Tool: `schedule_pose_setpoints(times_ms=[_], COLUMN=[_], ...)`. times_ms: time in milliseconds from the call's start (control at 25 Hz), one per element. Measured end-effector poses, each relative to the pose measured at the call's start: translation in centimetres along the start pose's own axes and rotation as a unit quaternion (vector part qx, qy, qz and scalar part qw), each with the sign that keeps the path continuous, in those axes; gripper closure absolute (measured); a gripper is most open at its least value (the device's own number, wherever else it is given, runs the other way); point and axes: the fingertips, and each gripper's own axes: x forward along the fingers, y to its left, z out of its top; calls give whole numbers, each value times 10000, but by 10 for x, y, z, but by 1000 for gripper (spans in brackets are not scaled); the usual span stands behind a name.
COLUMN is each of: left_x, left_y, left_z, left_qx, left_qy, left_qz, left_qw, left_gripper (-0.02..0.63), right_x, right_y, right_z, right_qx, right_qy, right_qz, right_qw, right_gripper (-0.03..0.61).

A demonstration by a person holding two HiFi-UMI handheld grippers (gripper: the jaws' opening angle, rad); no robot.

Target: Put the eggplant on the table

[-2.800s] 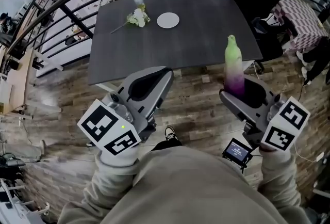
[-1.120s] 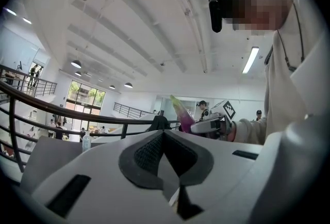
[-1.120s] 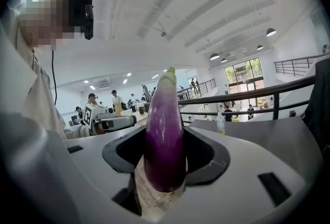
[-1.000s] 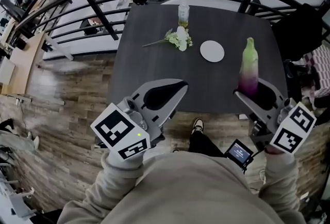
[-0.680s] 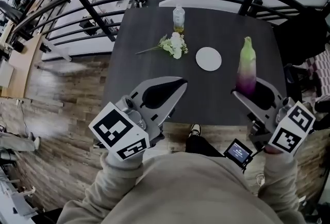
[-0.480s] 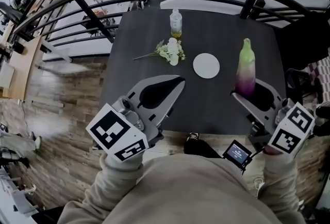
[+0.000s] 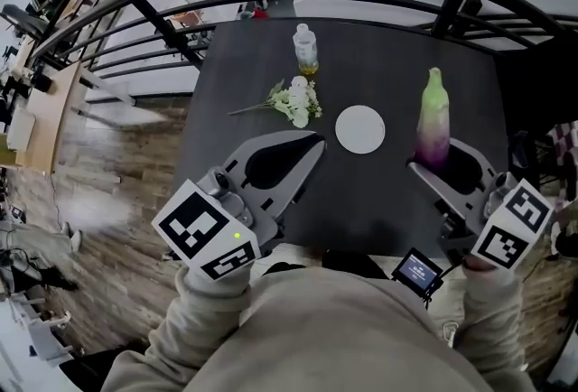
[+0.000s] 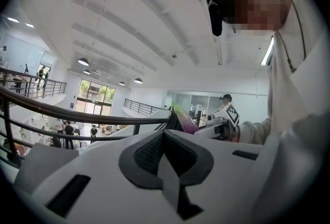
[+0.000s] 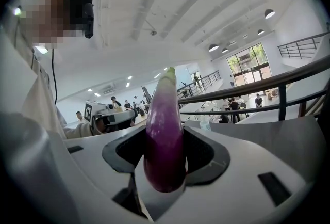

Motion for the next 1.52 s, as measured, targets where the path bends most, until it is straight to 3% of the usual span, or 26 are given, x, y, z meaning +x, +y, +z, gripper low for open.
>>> schedule_pose_setpoints(times_ms=[200, 560, 880, 1200, 1520], left_x=[2, 17, 28, 17, 16], left_y=[2, 2, 0, -4, 51], left_z=[-6, 1, 30, 36, 12], left_qx=[-23, 80, 338, 287, 62], left_qy=[150, 235, 38, 396, 410], left_qz=[32, -252, -886, -1618, -1585], left_qw=[9999, 9994, 9955, 9856, 9865], left_gripper=[609, 609, 609, 609, 609], right_x=[-1, -2, -10, 2, 50], right_y=[-7, -10, 1, 20, 11], right_z=[-7, -3, 14, 43, 40], right_qx=[146, 176, 118, 70, -35], right_qy=[-34, -129, -314, -166, 2], right_qz=[25, -123, -546, -834, -988], right_qw=[9999, 9997, 9979, 9964, 9951], right_gripper=[350, 350, 350, 350, 350])
